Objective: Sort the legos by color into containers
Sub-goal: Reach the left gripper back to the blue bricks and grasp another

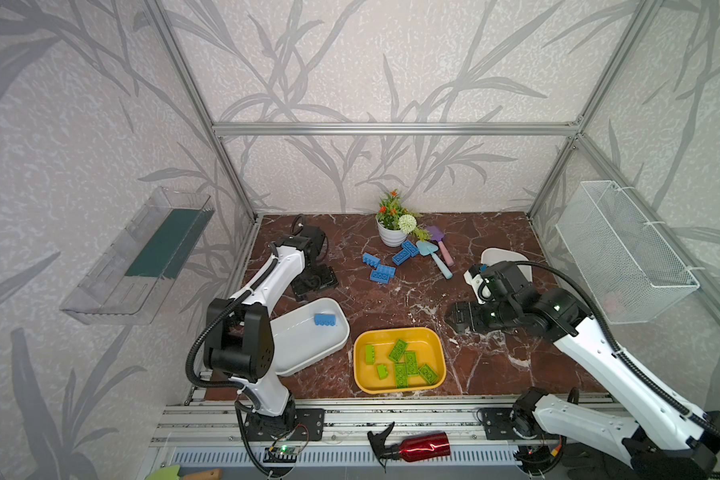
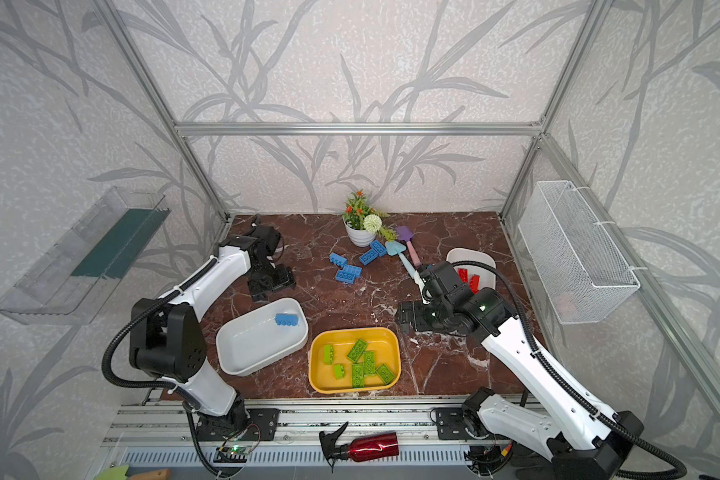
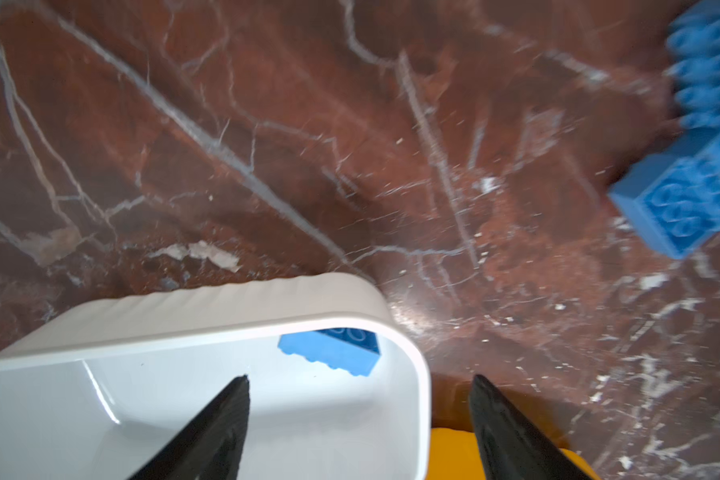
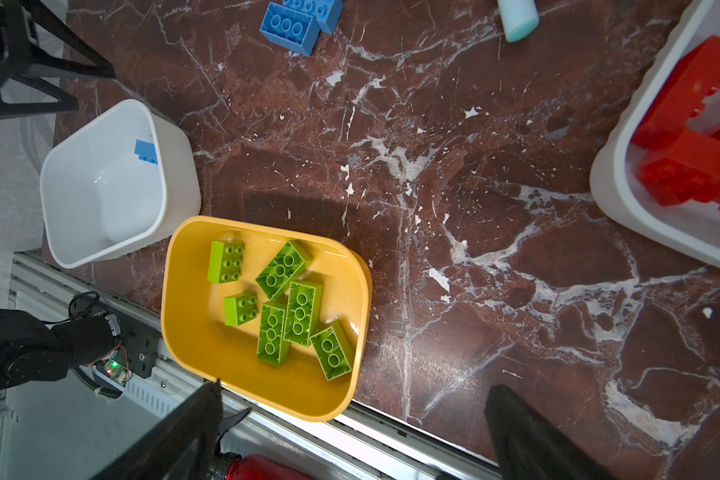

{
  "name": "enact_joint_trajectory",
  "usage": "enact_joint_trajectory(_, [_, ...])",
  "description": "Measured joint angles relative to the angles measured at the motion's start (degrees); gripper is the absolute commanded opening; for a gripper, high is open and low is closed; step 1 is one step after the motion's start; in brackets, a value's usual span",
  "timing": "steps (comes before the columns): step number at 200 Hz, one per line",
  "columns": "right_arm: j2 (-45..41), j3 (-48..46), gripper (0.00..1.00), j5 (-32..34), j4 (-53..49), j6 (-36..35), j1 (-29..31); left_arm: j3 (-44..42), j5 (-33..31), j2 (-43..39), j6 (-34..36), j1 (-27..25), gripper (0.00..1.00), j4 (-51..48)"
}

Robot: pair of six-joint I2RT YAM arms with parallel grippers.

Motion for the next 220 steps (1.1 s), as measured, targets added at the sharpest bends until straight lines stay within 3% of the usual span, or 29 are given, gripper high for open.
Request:
enact_joint_trajectory(24, [1.7, 0.8, 0.99, -0.9, 0.1, -1.1, -2.0, 9.7, 1.0, 4.0, 0.2, -1.5, 0.91, -0.3])
enact_joint_trajectory(53, [2.7, 1.4, 0.99, -1.6, 0.3, -2.1, -4.3, 22.9, 1.1, 15.2, -1.9, -4.4, 0.91, -0.5])
enact_joint_trajectory(82, [3.0, 1.9, 0.99, -2.0, 0.5, -2.8, -6.1, 32.8, 1.2, 26.3, -6.8, -8.2, 0.85, -0.1])
enact_joint_trajectory(116, [2.8, 2.0, 0.99, -2.1, 0.3, -3.1, -8.5, 40.4, 0.7, 35.4, -12.4, -10.7, 0.83, -0.3])
enact_joint_trajectory(169, [-0.2, 2.0, 0.99, -2.4, -0.7, -4.2, -13.8, 53.5, -1.3, 44.2, -17.1, -10.6, 0.83, -2.4])
enact_joint_trajectory(220, [-1.2, 2.0, 0.99, -3.1, -2.9, -5.6, -17.7, 58.2, -2.1, 49.9, -19.4, -10.2, 0.80, -3.8])
